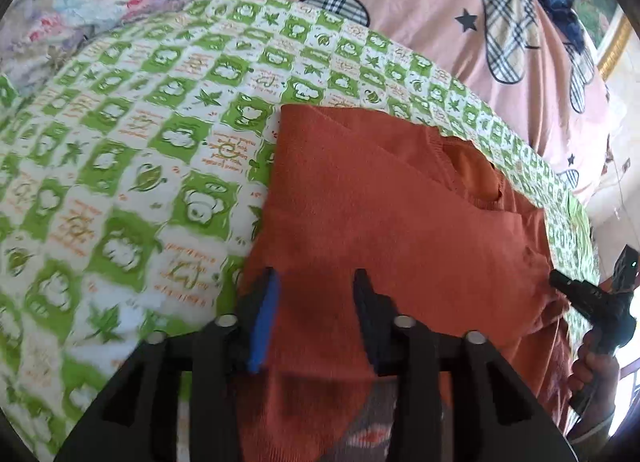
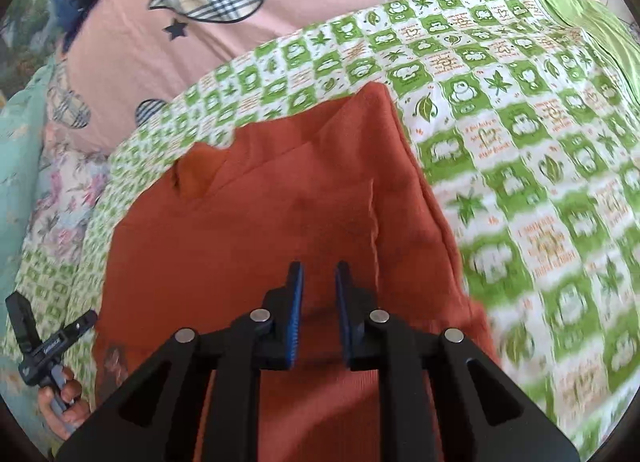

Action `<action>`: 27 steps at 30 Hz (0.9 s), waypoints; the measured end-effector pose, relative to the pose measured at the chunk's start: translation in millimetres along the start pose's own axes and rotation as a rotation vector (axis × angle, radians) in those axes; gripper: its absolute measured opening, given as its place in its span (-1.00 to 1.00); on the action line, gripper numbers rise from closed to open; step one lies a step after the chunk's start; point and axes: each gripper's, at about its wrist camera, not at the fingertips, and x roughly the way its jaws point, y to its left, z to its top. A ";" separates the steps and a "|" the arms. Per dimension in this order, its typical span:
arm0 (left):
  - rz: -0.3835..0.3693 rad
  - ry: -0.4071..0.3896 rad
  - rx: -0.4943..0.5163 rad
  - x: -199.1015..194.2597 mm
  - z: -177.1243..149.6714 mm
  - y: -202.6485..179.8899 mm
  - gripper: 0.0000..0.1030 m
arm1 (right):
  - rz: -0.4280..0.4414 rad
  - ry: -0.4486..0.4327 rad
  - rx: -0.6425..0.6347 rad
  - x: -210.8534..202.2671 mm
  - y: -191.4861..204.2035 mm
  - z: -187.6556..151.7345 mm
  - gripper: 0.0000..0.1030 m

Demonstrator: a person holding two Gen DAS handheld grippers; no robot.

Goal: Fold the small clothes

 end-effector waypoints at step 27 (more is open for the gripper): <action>-0.201 0.185 0.143 -140.7 -242.7 30.6 0.39 | 0.137 0.182 -0.125 -156.8 -68.7 -217.4 -0.08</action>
